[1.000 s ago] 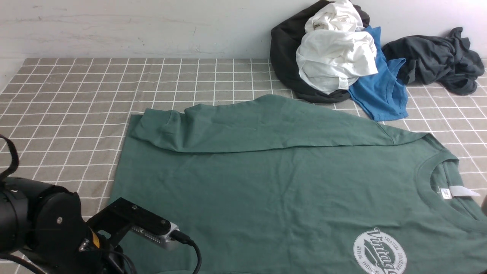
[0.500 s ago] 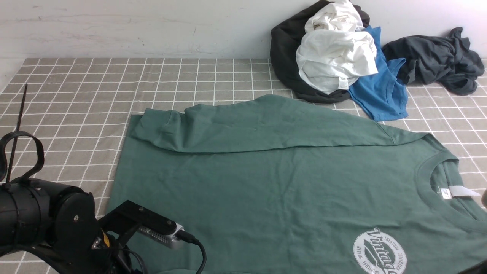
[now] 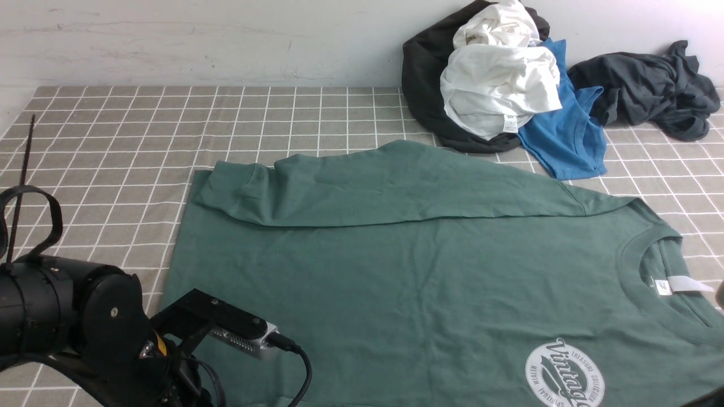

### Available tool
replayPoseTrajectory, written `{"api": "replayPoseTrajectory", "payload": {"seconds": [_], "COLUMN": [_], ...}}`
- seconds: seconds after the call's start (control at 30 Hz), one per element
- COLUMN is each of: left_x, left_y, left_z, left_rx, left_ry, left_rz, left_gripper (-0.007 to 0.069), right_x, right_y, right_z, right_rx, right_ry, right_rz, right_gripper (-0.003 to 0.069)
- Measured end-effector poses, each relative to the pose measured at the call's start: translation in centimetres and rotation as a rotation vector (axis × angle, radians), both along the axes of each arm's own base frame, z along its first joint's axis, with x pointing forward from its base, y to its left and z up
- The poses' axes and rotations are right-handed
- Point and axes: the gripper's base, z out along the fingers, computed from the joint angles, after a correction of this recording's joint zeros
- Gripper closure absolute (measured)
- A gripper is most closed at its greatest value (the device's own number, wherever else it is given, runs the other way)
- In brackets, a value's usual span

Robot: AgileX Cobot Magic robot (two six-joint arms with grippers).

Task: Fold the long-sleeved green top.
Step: Use the left arm to clamp the cuff closest to it, then use the left arm to drag and place the cuff at the centered position on the left edge of the fabric

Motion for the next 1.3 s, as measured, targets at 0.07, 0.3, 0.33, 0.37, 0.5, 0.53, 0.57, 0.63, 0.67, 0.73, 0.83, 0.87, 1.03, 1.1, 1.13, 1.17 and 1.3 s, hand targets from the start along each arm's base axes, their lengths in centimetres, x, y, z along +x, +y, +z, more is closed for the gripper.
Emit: {"api": "replayPoseTrajectory", "payload": {"seconds": [0.07,0.3,0.33,0.37,0.5,0.53,0.57,0.63,0.67,0.73,0.83,0.87,1.03,1.1,1.13,1.17,1.3], "left_x": [0.8,4.7,5.6,6.6,9.6,10.5,11.2,12.6,13.3,14.0,14.8,15.1,15.8,16.2,16.5,16.7,18.3], "left_y": [-0.3,-1.4,-1.4,-1.4,-0.8,-0.6,-0.4,0.1,0.4,0.8,1.3,1.3,1.3,1.2,1.2,1.2,2.1], "left_z": [1.8,8.5,9.3,9.9,10.0,9.6,9.2,8.2,7.5,6.6,5.4,5.0,4.1,4.2,4.4,4.7,6.5], "left_rx": [-0.018,-0.031,-0.024,-0.019,0.001,0.008,0.013,0.026,0.031,0.037,0.042,0.043,0.039,0.036,0.036,0.035,0.016], "left_ry": [-0.044,-0.222,-0.235,-0.24,-0.218,-0.207,-0.193,-0.165,-0.15,-0.129,-0.117,-0.117,-0.143,-0.161,-0.175,-0.185,-0.237], "left_rz": [-0.021,-0.073,-0.072,-0.065,-0.025,-0.014,-0.004,0.018,0.03,0.045,0.064,0.067,0.076,0.082,0.094,0.105,0.181], "left_gripper": [0.0601,0.0601,0.0601,0.0601,0.0601,0.0601,0.0601,0.0601,0.0601,0.0601,0.0601,0.0601,0.0583,0.0544,0.0494,0.0455,0.0283], "right_x": [0.0,0.0,0.1,0.1,0.3,0.3,0.4,0.4,0.5,0.6,0.8,0.9,2.0,2.9,3.7,4.5,6.9], "right_y": [0.0,-0.2,-0.2,-0.3,-0.5,-0.6,-0.7,-1.0,-1.2,-1.4,-1.6,-1.7,-1.4,-1.1,-0.8,-0.6,0.2], "right_z": [0.0,0.0,0.0,0.0,-0.1,-0.1,-0.1,-0.1,-0.1,-0.1,0.2,0.4,2.1,2.7,3.0,3.1,3.4], "right_rx": [-0.004,-0.021,-0.025,-0.032,-0.058,-0.069,-0.077,-0.101,-0.115,-0.134,-0.148,-0.15,-0.13,-0.126,-0.127,-0.129,-0.135], "right_ry": [-0.001,-0.006,-0.009,-0.014,-0.029,-0.031,-0.032,-0.036,-0.039,-0.044,-0.062,-0.073,-0.125,-0.125,-0.118,-0.11,-0.082], "right_rz": [0.0,0.001,0.001,0.0,-0.018,-0.027,-0.034,-0.059,-0.073,-0.093,-0.121,-0.13,-0.145,-0.146,-0.148,-0.147,-0.145], "right_gripper": [0.0675,0.0675,0.0675,0.0675,0.0675,0.0675,0.0675,0.0675,0.0675,0.0675,0.0675,0.0675,0.0675,0.0675,0.0675,0.0675,0.0675]}}
